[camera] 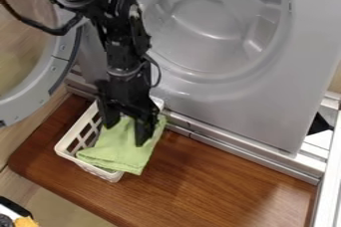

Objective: Take the green hand towel out of the basket and put it on the right side of the table.

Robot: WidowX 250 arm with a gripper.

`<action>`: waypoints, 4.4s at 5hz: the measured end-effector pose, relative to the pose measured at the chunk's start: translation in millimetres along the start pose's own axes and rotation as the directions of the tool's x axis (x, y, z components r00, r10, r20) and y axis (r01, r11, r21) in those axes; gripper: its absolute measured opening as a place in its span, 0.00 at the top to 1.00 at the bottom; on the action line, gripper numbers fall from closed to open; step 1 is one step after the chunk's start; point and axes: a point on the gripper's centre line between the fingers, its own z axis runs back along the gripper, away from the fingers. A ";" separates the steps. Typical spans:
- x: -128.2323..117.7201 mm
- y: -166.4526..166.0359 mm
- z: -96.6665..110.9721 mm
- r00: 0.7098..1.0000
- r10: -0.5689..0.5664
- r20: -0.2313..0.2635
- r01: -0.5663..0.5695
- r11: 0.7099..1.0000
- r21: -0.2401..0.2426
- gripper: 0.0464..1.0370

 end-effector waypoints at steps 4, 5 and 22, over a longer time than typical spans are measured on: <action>-0.3 -11.3 -20.1 0.999 -0.034 -0.021 0.034 0.999 0.020 0.89; -1.1 -10.7 -19.2 0.999 -0.026 -0.019 0.026 0.999 0.025 0.97; 23.9 -136.5 2.3 0.950 -0.314 0.002 0.313 0.947 -0.078 0.04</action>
